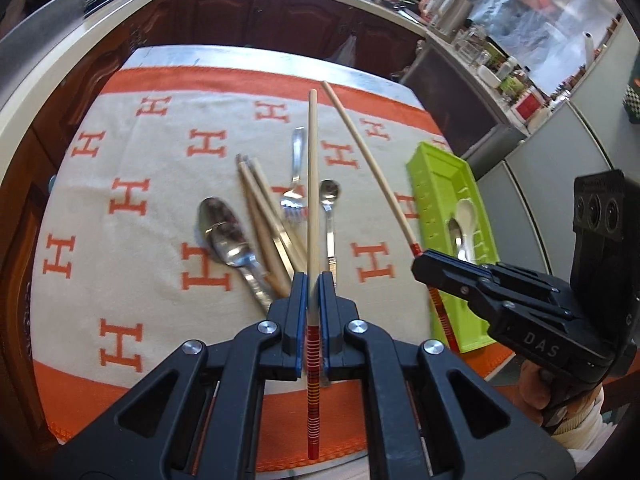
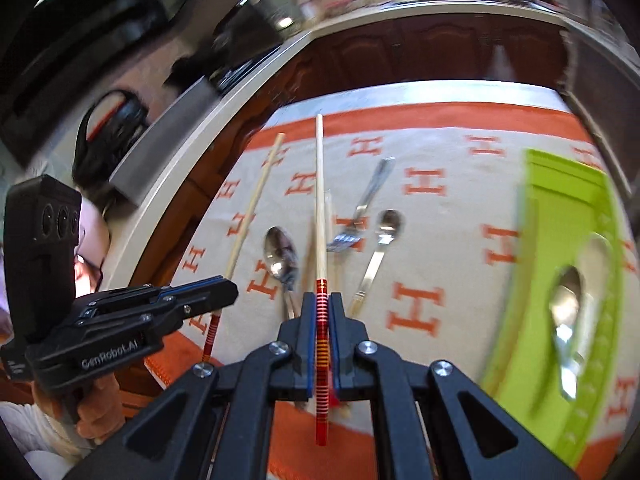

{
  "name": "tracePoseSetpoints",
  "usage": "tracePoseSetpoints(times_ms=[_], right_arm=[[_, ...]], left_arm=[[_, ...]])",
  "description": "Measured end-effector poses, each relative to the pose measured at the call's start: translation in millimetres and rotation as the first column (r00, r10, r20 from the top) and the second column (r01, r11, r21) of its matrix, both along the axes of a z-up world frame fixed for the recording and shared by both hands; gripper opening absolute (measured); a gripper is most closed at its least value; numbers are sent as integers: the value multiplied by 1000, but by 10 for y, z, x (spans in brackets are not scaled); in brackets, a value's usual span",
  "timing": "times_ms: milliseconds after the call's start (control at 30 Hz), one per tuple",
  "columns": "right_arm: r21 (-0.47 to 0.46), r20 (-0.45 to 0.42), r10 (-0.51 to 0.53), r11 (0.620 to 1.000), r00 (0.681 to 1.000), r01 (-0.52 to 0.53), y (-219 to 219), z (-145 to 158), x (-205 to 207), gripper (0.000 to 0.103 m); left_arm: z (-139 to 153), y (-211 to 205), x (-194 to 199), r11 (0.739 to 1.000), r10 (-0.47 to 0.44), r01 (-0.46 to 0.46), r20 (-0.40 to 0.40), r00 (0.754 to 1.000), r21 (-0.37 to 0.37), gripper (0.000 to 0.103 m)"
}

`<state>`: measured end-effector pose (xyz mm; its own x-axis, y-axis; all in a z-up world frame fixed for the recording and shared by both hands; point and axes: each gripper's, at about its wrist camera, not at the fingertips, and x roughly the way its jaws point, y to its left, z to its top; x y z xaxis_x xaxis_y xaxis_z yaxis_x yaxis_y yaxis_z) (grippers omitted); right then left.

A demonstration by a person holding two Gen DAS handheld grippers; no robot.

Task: Organize utensils
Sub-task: 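Lower the red-striped chopsticks into the green tray and open both tools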

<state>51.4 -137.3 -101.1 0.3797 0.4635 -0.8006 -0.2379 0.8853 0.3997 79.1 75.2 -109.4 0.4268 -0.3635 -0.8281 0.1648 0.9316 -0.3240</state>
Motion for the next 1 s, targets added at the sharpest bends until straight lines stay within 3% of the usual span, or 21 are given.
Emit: tracePoseSetpoints(times_ms=[233, 433, 767, 1000], right_arm=[[36, 10, -215, 976, 976, 215, -809, 217, -331, 5], [51, -17, -331, 942, 944, 331, -1279, 155, -474, 5], [58, -105, -433, 896, 895, 440, -1707, -215, -481, 6], [65, -131, -426, 897, 895, 437, -1730, -365, -400, 6]], left_arm=[[278, -743, 56, 993, -114, 114, 8, 993, -22, 4], [355, -1475, 134, 978, -209, 208, -16, 978, -31, 4], [-46, -2229, 288, 967, -253, 253, -121, 960, -21, 4], [-225, -2387, 347, 965, -255, 261, -130, 958, 28, 4]])
